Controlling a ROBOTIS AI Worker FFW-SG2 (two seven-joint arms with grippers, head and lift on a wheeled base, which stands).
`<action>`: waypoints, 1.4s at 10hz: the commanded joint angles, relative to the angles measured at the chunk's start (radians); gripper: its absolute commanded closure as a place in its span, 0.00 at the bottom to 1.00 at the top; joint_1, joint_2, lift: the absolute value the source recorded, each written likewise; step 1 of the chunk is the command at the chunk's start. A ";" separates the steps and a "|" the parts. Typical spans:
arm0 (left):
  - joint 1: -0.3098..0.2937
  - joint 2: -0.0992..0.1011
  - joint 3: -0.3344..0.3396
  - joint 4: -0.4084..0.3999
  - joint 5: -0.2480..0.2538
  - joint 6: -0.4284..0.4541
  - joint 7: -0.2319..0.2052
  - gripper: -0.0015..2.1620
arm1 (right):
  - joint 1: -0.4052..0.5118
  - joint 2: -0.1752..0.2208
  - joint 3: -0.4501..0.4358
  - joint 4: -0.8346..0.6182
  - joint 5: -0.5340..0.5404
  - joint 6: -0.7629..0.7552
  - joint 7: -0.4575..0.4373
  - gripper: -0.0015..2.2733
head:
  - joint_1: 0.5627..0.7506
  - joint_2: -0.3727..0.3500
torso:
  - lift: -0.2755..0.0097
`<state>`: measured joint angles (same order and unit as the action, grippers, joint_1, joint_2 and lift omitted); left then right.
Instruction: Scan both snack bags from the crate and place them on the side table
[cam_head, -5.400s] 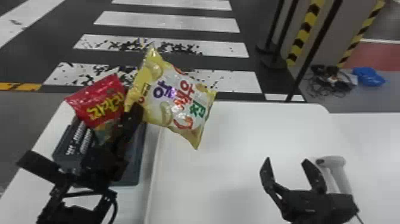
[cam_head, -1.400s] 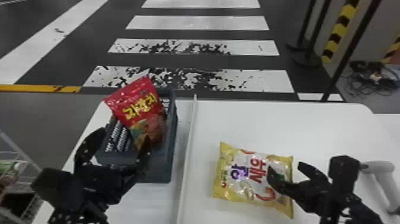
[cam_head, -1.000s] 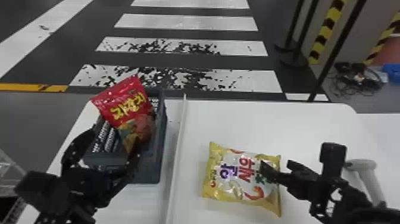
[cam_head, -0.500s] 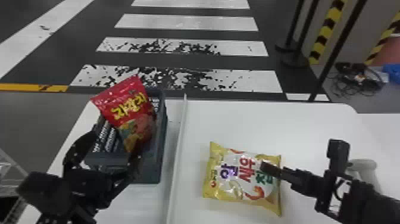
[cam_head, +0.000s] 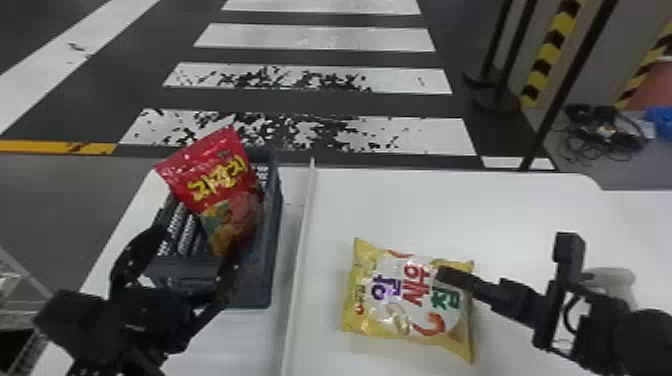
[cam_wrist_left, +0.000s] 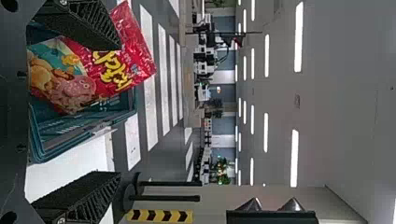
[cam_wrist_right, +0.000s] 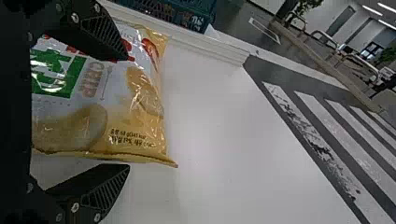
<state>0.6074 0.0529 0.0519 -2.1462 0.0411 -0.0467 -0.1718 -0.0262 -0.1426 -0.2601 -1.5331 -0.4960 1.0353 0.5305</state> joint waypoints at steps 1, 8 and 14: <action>0.000 -0.002 0.000 0.005 0.000 0.000 0.000 0.02 | -0.026 0.000 -0.019 0.022 -0.003 0.133 0.009 0.31 | 0.70 0.53 | 0.63; 0.000 -0.004 0.003 0.020 0.008 0.000 0.002 0.02 | -0.023 -0.002 -0.103 -0.068 -0.012 0.154 -0.003 0.99 | 0.70 0.52 | 0.63; -0.003 -0.004 0.003 0.025 0.025 -0.003 0.002 0.02 | 0.129 0.001 0.142 -0.403 0.574 -0.376 -0.408 0.99 | 0.70 0.34 | 0.63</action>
<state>0.6050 0.0488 0.0552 -2.1221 0.0642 -0.0498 -0.1702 0.0941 -0.1403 -0.1589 -1.9320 -0.0016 0.7112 0.1204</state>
